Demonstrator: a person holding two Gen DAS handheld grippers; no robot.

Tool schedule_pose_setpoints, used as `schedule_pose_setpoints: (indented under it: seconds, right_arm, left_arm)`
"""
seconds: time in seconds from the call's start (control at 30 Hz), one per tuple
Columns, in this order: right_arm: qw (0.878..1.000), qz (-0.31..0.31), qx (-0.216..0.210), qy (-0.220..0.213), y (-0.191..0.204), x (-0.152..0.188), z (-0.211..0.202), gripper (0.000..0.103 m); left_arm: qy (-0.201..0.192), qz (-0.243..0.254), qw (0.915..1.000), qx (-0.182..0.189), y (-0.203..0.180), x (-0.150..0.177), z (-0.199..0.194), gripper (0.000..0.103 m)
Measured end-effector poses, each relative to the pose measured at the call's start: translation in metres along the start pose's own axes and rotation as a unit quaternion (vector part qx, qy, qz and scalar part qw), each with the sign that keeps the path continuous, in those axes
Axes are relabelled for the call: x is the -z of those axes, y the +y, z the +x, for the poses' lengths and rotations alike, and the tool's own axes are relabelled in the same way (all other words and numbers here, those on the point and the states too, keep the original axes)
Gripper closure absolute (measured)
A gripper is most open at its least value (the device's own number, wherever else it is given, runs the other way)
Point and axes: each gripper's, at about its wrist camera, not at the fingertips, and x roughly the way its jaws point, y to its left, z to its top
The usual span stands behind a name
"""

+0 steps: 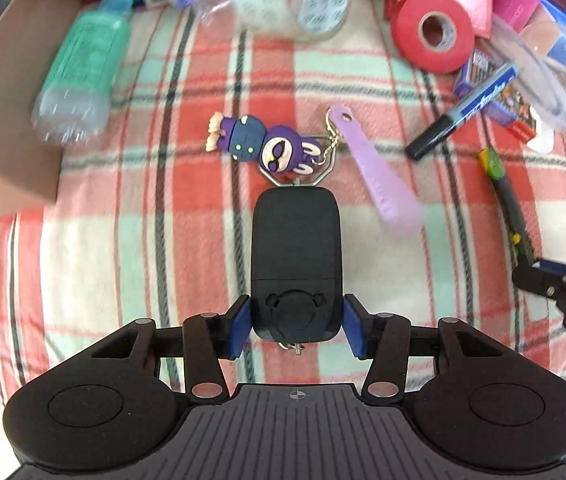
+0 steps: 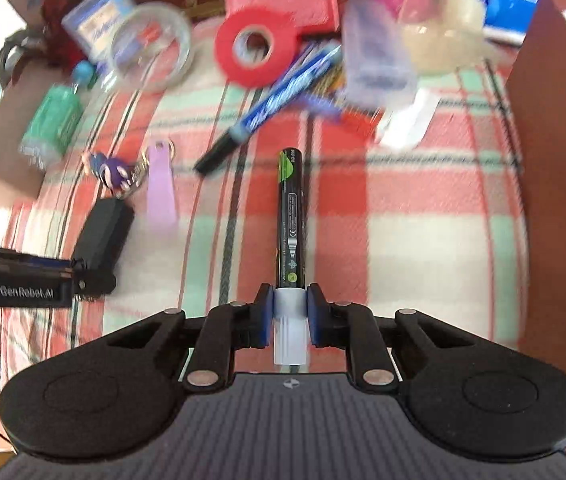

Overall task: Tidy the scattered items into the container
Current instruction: 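Grasp the black key fob with left tool while right tool grasps the white-capped black marker, then lift the key fob in the left tool while the right tool lifts the marker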

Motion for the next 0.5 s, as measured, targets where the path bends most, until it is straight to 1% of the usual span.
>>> schedule_pose_setpoints:
  seconds: [0.03,0.1,0.17,0.23,0.3,0.37,0.5]
  right_arm:
    - [1.0,0.0,0.0,0.005,0.002,0.002,0.002,0.083]
    - [1.0,-0.002,0.0,0.01,0.005,0.004,0.005,0.083]
    - [1.0,-0.007,0.003,0.007,0.006,0.002,0.004,0.081]
    - [1.0,-0.013,0.006,0.006,0.007,-0.001,0.005,0.081]
    - [1.0,-0.018,0.01,0.008,0.008,-0.004,0.009,0.08]
    - [1.0,-0.023,0.013,0.009,0.011,-0.008,0.014,0.08]
    - [0.999,-0.037,0.016,0.011,0.014,-0.011,0.02,0.078]
  left_arm:
    - [-0.002,-0.009,1.0,0.003,0.004,0.002,-0.002,0.053]
    - [-0.004,-0.026,0.9996,0.006,0.01,0.005,0.001,0.048]
    - [-0.005,-0.034,0.9994,0.008,0.009,0.0,0.006,0.036]
    - [-0.008,-0.039,0.9992,0.004,0.01,0.0,0.008,0.033]
    - [-0.013,-0.044,0.999,-0.001,0.008,-0.004,0.012,0.026]
    - [-0.015,-0.048,0.9987,-0.006,0.005,-0.01,0.018,0.024]
    - [-0.012,-0.032,0.9993,-0.019,-0.002,-0.016,0.027,0.022]
